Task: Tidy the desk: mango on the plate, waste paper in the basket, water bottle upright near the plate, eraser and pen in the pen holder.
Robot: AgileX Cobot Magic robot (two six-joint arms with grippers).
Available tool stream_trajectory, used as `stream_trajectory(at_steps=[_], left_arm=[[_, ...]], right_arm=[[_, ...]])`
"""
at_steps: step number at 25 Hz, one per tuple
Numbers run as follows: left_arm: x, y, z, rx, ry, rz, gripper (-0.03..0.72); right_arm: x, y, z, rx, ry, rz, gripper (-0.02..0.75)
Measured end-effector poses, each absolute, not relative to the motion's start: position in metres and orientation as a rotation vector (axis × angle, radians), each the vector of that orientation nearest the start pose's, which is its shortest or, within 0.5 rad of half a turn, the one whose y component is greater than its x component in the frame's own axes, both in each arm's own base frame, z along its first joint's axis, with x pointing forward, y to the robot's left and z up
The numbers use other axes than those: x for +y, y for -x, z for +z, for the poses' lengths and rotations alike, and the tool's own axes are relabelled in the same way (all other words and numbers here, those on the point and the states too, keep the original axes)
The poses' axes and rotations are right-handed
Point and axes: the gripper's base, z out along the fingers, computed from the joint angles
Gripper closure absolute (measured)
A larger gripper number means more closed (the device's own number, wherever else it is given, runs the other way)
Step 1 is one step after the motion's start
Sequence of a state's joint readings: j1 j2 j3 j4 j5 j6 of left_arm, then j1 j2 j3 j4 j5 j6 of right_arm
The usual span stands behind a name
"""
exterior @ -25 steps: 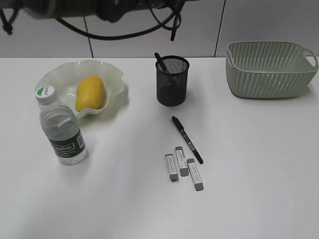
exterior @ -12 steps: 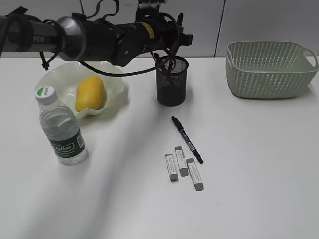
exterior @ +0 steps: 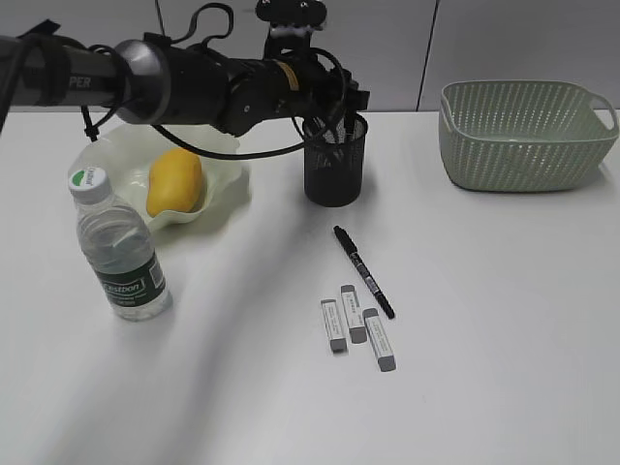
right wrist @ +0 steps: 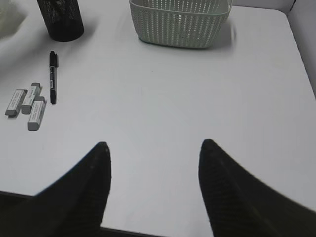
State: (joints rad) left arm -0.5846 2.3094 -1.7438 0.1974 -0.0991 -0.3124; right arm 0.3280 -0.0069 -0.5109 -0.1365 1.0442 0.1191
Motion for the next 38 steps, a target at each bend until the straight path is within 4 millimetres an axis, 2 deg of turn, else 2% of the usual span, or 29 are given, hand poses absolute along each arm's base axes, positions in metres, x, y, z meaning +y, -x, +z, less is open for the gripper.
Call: stream_trajectory(at_steps=[2,4,7,10,14,17,20,21,24,28,32,34,38], left_arm=[[-0.296,-0.445,0.183,1.918,-0.471,-0.479,0.260],[-0.295,-0.443,0.198,1.902,-0.465,-0.480,0.204],[-0.288,-0.435,0.238,1.885,-0.452,-0.471,0.168],[-0.272,-0.418,0.278,1.982,-0.442,-0.410,0.176],[-0.240,-0.380,0.322,2.174,-0.530,-0.233,0.259],[-0.207,-0.334,0.329,2.328,-0.602,-0.136,0.302],[-0.169,-0.272,0.327,2.416,-0.613,-0.144,0.314],[-0.155,-0.249,0.332,2.412,-0.603,-0.163,0.315],[-0.111,-0.180,0.330,2.397,-0.588,-0.191,0.315],[-0.063,-0.108,0.323,2.296,-0.550,-0.233,0.316],[-0.032,-0.062,0.309,2.177,-0.511,-0.276,0.344],[-0.022,-0.047,0.302,2.133,-0.496,-0.292,0.363],[-0.008,-0.026,0.305,2.011,-0.460,-0.332,0.377]], right_arm=[[-0.012,0.003,0.282,1.995,0.203,0.124,0.282],[-0.012,0.003,0.282,1.995,0.203,0.124,0.282],[-0.012,0.003,0.282,1.995,0.203,0.124,0.282],[-0.012,0.003,0.282,1.995,0.203,0.124,0.282],[-0.012,0.003,0.282,1.995,0.203,0.124,0.282],[-0.012,0.003,0.282,1.995,0.203,0.124,0.282],[-0.012,0.003,0.282,1.995,0.203,0.124,0.282],[-0.012,0.003,0.282,1.995,0.203,0.124,0.282],[-0.012,0.003,0.282,1.995,0.203,0.124,0.282],[-0.012,0.003,0.282,1.995,0.203,0.124,0.282],[-0.012,0.003,0.282,1.995,0.203,0.124,0.282],[-0.012,0.003,0.282,1.995,0.203,0.124,0.282],[-0.012,0.003,0.282,1.993,0.203,0.124,0.282]])
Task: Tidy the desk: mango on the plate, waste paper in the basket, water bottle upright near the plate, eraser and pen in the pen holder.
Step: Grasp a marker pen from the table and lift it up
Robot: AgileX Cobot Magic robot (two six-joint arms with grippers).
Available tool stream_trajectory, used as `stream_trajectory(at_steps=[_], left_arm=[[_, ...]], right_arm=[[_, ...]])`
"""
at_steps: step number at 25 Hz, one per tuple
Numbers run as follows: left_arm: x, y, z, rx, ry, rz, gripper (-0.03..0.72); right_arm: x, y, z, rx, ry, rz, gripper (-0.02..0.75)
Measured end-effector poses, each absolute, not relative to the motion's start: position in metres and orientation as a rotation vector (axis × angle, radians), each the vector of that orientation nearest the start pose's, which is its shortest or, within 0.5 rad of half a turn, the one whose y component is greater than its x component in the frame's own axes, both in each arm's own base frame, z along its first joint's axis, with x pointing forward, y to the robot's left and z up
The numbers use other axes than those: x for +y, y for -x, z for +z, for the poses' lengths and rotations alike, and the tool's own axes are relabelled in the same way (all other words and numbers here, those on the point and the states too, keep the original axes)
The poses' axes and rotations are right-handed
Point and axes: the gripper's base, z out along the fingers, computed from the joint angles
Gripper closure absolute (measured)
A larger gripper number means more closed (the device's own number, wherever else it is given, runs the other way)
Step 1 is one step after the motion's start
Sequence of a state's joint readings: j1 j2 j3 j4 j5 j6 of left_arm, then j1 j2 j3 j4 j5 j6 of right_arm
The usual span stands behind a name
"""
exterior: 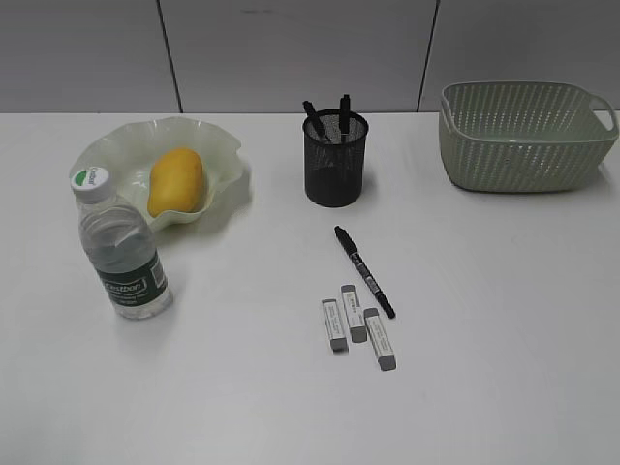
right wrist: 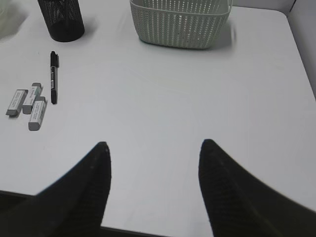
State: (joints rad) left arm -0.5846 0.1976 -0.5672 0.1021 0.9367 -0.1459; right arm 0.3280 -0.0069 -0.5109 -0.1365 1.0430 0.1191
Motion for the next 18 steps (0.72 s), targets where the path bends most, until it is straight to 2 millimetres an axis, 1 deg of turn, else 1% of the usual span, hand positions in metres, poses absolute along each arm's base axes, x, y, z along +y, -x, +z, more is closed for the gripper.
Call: stream_trajectory(at_steps=[5,9,11,14,18], left_arm=[[-0.003,-0.018,0.305,1.967,-0.445,-0.353,0.379],[-0.002,-0.016,0.296,2.052,-0.456,-0.330,0.382],[-0.001,-0.016,0.290,2.094,-0.452,-0.324,0.401],[0.001,-0.014,0.289,2.097,-0.418,-0.324,0.445],[0.004,-0.010,0.289,2.074,-0.381,-0.317,0.458]], right_arm=[[-0.012,0.003,0.282,1.993,0.203,0.124,0.282],[-0.012,0.003,0.282,1.995,0.203,0.124,0.282],[-0.012,0.003,0.282,1.994,0.203,0.124,0.282],[-0.012,0.003,0.282,1.994,0.203,0.124,0.282],[-0.012,0.003,0.282,1.994,0.203,0.124,0.282]])
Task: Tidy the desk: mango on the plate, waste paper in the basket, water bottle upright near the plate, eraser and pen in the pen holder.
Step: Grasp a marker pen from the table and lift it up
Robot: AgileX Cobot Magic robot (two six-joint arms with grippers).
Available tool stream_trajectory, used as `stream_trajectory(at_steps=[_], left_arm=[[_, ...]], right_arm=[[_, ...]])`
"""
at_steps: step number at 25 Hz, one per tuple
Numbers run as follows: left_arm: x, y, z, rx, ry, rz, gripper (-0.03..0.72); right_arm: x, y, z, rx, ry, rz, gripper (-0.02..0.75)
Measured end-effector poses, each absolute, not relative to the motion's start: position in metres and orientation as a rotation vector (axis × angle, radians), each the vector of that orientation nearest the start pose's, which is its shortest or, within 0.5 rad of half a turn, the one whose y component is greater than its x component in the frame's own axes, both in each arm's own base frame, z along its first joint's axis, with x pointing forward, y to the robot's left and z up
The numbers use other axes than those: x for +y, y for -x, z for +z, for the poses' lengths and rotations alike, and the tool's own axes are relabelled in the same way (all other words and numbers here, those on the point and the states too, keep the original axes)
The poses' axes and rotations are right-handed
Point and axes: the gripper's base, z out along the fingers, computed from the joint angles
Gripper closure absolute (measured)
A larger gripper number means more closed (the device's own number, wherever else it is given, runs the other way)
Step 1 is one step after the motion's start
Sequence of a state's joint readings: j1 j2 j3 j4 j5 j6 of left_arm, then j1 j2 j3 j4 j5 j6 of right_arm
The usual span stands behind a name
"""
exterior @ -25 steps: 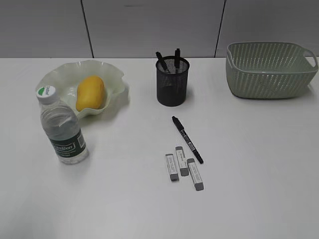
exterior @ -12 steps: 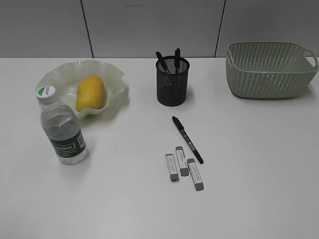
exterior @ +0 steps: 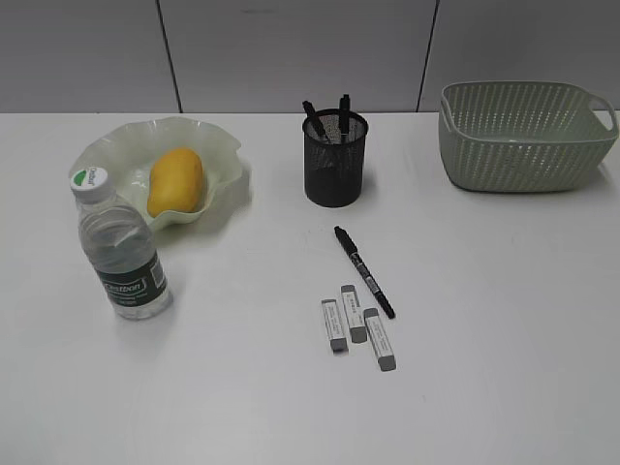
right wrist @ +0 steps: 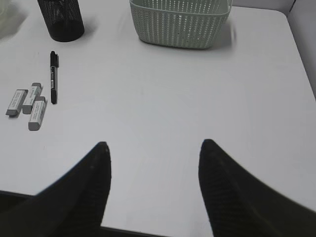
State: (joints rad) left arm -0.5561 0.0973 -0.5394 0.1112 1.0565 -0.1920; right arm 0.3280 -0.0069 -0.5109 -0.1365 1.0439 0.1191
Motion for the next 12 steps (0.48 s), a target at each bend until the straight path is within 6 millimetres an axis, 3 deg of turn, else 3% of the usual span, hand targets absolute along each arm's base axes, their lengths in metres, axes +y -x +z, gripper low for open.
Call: stream_trajectory(at_steps=[6,12], left_arm=[[0.013,0.004,0.289,1.984,-0.343,-0.338,0.458],[0.013,0.005,0.288,1.982,-0.343,-0.347,0.458]], right_arm=[[-0.012,0.003,0.282,1.994,0.203,0.124,0.282],[-0.012,0.003,0.282,1.991,0.204,0.124,0.282]])
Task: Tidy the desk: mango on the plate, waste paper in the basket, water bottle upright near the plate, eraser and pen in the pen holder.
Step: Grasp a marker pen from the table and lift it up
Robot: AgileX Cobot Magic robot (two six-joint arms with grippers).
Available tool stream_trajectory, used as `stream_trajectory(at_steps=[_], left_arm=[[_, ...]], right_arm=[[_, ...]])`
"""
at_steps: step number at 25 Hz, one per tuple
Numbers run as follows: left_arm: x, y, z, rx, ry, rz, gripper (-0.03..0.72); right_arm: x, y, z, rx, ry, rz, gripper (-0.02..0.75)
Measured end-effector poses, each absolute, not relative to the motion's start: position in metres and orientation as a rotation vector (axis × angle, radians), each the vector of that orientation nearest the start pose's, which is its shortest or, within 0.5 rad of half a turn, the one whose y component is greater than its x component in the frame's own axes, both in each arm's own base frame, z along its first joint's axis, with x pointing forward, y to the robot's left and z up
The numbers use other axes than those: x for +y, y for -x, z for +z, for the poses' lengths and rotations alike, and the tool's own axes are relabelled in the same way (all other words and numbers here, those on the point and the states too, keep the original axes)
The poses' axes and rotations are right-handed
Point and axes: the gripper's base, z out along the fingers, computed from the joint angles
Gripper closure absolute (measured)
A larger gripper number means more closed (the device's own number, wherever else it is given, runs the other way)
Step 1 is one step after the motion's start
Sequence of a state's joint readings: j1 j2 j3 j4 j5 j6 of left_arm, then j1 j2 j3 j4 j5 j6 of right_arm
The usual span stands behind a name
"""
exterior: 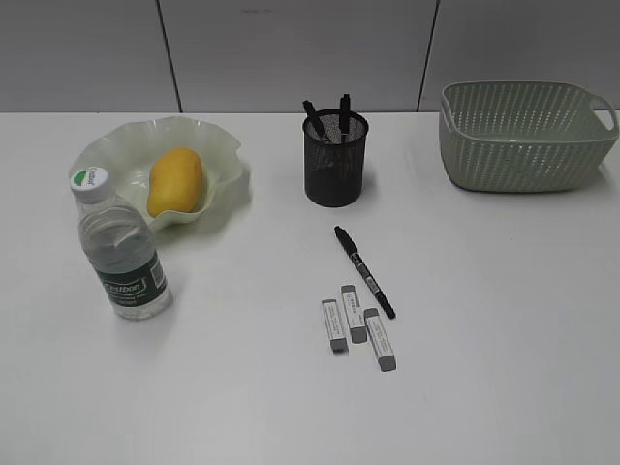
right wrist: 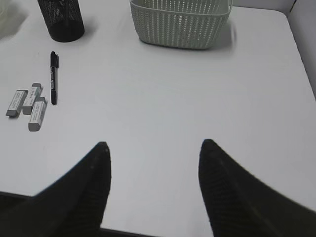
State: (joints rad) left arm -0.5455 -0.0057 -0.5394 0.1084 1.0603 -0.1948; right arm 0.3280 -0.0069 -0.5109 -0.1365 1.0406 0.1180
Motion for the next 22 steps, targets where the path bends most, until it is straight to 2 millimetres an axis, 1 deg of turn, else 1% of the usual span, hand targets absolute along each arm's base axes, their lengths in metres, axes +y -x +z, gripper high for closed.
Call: stream_trajectory(at_steps=[3,5,7,9,12,15,16,18,19,22], left_arm=[[0.013,0.005,0.288,1.982,-0.343,-0.348,0.458],[0.013,0.005,0.288,1.982,-0.343,-0.348,0.458],[0.013,0.005,0.288,1.982,-0.342,-0.349,0.458],[0.013,0.005,0.288,1.983,-0.337,-0.345,0.458],[0.013,0.005,0.288,1.986,-0.300,-0.322,0.458],[0.012,0.006,0.288,1.990,-0.252,-0.293,0.458],[0.012,0.006,0.288,1.991,-0.238,-0.284,0.458],[0.012,0.007,0.288,1.993,-0.217,-0.270,0.458],[0.012,0.007,0.288,1.993,-0.208,-0.264,0.458],[0.012,0.007,0.288,1.994,-0.196,-0.257,0.458]], right_arm=[[-0.011,-0.001,0.286,1.992,0.215,0.118,0.282],[-0.007,-0.011,0.290,2.034,0.232,0.110,0.282],[0.001,-0.032,0.292,2.119,0.262,0.099,0.282],[0.012,-0.059,0.291,2.208,0.286,0.099,0.282],[0.032,-0.112,0.283,2.363,0.322,0.091,0.282],[0.054,-0.174,0.262,2.516,0.362,0.067,0.282],[0.061,-0.191,0.260,2.529,0.373,0.069,0.282],[0.080,-0.230,0.250,2.579,0.414,0.065,0.282],[0.090,-0.244,0.246,2.594,0.447,0.063,0.282],[0.126,-0.294,0.228,2.628,0.544,0.062,0.282]])
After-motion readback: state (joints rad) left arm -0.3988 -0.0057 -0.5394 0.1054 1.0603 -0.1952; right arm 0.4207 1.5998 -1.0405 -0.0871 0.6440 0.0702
